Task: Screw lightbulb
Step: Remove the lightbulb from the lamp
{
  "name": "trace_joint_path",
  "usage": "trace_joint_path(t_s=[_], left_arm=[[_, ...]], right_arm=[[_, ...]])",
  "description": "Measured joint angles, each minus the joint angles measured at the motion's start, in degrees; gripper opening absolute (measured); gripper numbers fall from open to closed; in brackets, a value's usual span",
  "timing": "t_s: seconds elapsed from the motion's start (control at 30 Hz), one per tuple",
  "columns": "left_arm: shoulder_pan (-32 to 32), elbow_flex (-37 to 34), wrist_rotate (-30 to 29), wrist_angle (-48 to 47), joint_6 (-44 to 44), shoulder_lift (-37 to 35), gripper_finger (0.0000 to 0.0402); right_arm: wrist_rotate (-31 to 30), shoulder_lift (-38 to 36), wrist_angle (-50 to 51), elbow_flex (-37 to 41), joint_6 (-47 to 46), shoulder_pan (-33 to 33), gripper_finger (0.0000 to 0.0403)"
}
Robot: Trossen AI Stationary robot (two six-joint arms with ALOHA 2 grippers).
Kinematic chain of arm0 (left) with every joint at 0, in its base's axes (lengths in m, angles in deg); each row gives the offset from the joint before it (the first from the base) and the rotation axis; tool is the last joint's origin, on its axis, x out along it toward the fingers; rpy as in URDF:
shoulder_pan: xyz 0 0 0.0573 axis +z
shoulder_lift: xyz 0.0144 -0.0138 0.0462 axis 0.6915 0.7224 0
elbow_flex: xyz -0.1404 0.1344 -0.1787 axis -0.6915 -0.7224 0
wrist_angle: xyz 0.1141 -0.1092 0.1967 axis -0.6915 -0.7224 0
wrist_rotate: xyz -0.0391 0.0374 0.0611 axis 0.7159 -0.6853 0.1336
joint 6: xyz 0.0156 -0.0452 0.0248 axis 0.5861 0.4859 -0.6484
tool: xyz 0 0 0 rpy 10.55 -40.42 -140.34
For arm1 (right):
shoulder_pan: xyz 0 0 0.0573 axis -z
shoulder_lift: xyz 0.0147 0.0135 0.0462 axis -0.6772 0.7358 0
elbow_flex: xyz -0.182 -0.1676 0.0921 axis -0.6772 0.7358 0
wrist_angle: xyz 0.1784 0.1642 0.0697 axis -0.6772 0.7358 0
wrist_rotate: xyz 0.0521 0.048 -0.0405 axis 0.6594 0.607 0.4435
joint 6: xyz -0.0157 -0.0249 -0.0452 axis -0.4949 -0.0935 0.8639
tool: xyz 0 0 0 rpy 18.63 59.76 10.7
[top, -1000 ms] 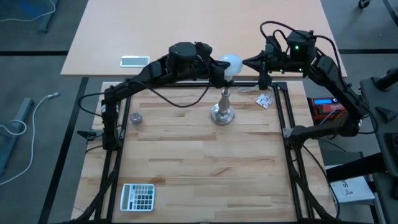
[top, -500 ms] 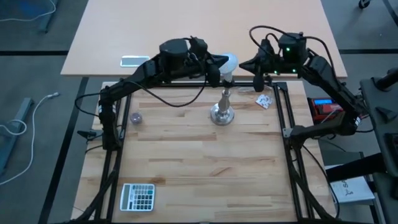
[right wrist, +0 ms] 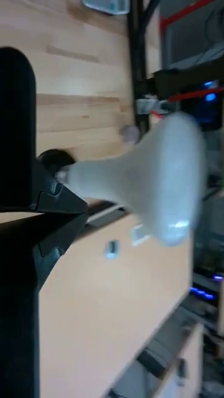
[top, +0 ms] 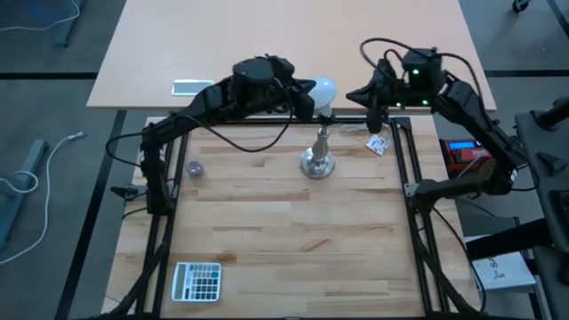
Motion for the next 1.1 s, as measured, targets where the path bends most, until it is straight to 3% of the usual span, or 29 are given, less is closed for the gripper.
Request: trace_joint_path(t_s=[0.2, 0.5, 0.6, 0.93, 1.1], left_arm=[[0.0, 0.1, -1.8, -1.7, 0.0, -2.1, 0.0000], [0.0, 0.0, -2.3, -5.4, 1.6, -1.1, 0.0000], [0.0, -0.1, -2.2, -5.1, 1.8, -0.4, 0.0000], [0.0, -0.8, -1.6, -4.9, 1.9, -0.2, 0.0000], [0.0, -2.2, -1.7, -4.0, 2.7, -0.3, 0.0000]], right_arm=[[9.8, 1.3, -0.2, 2.2, -2.6, 0.7, 0.0000], [10.5, 2.6, -0.3, 2.5, -1.8, 0.8, 0.0016], [10.4, 2.6, -0.4, 2.5, -1.1, 0.8, 0.0054], [7.5, 3.6, -7.3, 2.8, -4.0, 0.8, 0.0237], [7.9, 6.4, -8.0, 2.8, -5.3, -0.1, 0.0300]])
